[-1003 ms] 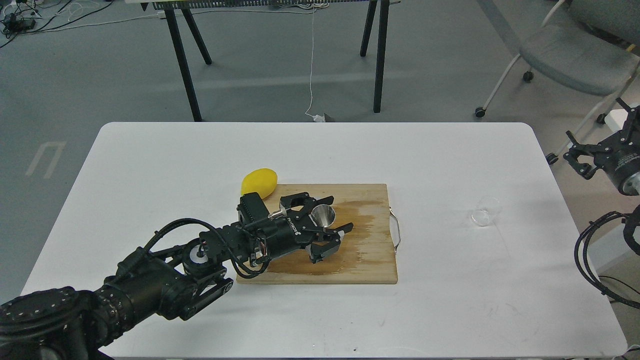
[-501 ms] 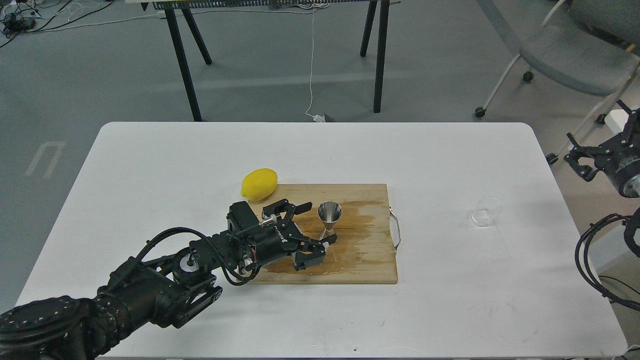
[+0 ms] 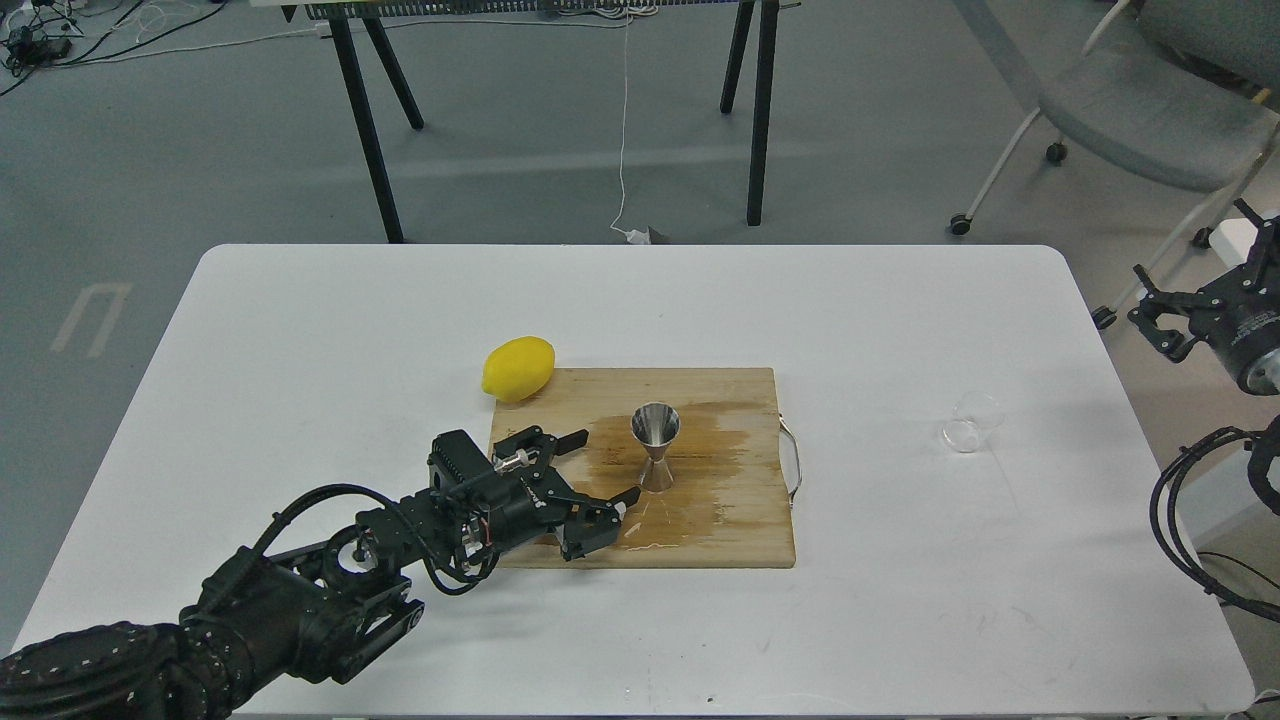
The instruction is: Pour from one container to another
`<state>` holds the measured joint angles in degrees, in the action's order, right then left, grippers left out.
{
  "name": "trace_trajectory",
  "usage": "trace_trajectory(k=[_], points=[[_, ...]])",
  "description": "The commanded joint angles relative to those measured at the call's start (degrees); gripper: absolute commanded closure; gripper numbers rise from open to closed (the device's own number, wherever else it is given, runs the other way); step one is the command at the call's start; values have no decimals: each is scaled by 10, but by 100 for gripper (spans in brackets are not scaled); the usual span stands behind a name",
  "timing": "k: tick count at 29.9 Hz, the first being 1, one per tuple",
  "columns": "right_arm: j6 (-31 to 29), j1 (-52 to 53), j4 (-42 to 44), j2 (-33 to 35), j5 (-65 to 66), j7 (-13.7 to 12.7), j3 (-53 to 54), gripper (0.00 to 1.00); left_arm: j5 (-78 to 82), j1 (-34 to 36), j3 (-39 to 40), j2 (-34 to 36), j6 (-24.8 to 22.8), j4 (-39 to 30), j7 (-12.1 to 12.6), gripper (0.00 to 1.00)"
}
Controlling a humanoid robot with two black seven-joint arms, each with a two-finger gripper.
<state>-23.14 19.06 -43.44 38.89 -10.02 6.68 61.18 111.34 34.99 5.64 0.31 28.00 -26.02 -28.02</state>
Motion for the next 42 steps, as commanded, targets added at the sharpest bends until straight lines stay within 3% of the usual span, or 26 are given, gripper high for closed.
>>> trace_trajectory(k=[1,7,12,14,18,19,22,24,26,28,31,35,38,40,42], points=[[-1,-3,0,0,0,0,0,1,-43,0,-4,75,0,-85,0,2],[-1,-8,0,0,-1,0,-1,1,-173,5,22,290,0,-293,0,3],[-5,-7,-4,-8,-1,-1,0,1,-394,19,95,379,0,-311,0,3],[-26,-6,-5,-8,-1,-2,1,1,-478,38,126,421,-159,-307,0,3],[-49,-8,-15,-5,-1,-9,-1,1,-642,86,165,466,-537,-230,0,2],[-49,-8,-27,-1,-1,-12,-4,1,-690,102,169,466,-560,-199,0,1],[-49,1,-66,4,-3,-22,2,1,-873,125,175,457,-560,-79,0,1],[-49,10,-107,8,-30,-23,21,1,-1006,126,172,413,-560,11,0,1],[-49,9,-154,18,-136,-27,43,2,-1095,124,168,363,-560,53,0,1],[-49,-1,-199,55,-256,-53,44,2,-1106,122,169,354,-560,68,0,1],[110,-42,-267,118,-385,-104,47,2,-1114,115,174,349,-560,80,0,1],[324,-107,-361,189,-495,-126,51,2,-1146,100,175,343,-560,80,0,1],[500,-121,-385,211,-550,-198,48,1,-1162,97,175,341,-560,80,0,1],[511,-136,-389,211,-550,-258,47,1,-1162,97,175,336,-560,80,0,1],[511,-168,-400,213,-550,-300,47,1,-1162,96,175,332,-560,80,0,1]])
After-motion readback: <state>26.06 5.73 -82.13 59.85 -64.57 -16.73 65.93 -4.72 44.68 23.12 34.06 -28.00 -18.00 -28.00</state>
